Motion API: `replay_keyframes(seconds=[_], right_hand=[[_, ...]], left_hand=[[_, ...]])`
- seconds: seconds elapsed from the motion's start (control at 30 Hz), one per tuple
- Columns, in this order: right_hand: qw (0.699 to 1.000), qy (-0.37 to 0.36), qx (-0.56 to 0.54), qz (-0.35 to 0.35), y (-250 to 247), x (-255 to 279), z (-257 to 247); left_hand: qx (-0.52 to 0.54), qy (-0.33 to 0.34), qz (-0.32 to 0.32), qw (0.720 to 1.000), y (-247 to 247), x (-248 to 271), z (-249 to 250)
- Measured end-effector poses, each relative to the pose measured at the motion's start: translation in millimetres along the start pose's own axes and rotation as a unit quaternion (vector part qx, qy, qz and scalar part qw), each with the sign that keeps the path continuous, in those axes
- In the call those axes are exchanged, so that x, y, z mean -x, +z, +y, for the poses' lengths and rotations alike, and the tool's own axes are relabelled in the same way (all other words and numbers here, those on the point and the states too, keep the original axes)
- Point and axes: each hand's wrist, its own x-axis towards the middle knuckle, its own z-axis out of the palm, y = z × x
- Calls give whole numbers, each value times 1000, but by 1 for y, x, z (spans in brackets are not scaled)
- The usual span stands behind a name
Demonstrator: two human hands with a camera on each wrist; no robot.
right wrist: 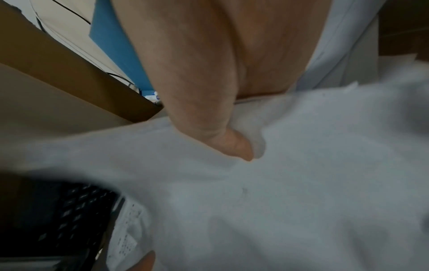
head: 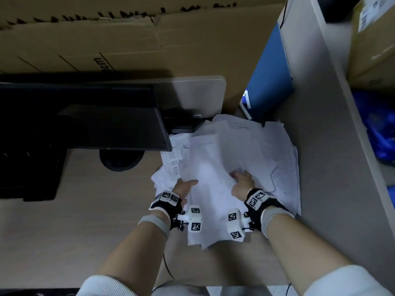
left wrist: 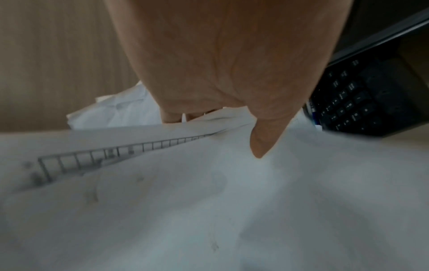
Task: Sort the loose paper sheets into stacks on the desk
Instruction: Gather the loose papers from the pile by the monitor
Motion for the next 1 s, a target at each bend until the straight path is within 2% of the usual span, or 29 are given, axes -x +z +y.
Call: replay_keyframes(seconds=[0.1,0.2,0.33,0.43,0.53,0.6,0.67,0.73,0.83,0.87,0.93,1.0], right_hand=[[1000,-4,-16,0,1,5,-2],[996,36,-70,33,3,13,1],[991,91,-91,46,2,19,11],[987,84,-135,18,-5,19,24],[980,79,-179,-34,-11,20,33],[974,96,-202,-35,-16,22,28],[962,133,-237,-16,-21,20,24],[951,157,-265,-4,-25,13,23],[944,179,-276,24,-31,7,20],[939,187,-285,32,-31,3,19],[932,198,-299,48,-29,0,13],[926,201,-316,53,-25,-6,7]], left_hand=[[32,-10,29,999,-15,1,-11],[-40,25,57,997,-19,15,-17],[-121,46,8,992,6,26,-27],[-154,76,26,985,16,28,-24],[-120,98,19,988,17,18,-20],[-76,97,-20,992,18,21,-10],[-75,111,-42,990,22,31,7],[-123,131,-19,984,24,28,22],[-207,173,81,959,14,19,40],[-239,167,123,949,8,14,43],[-265,121,162,943,-7,7,48],[-223,99,144,959,-21,-14,48]])
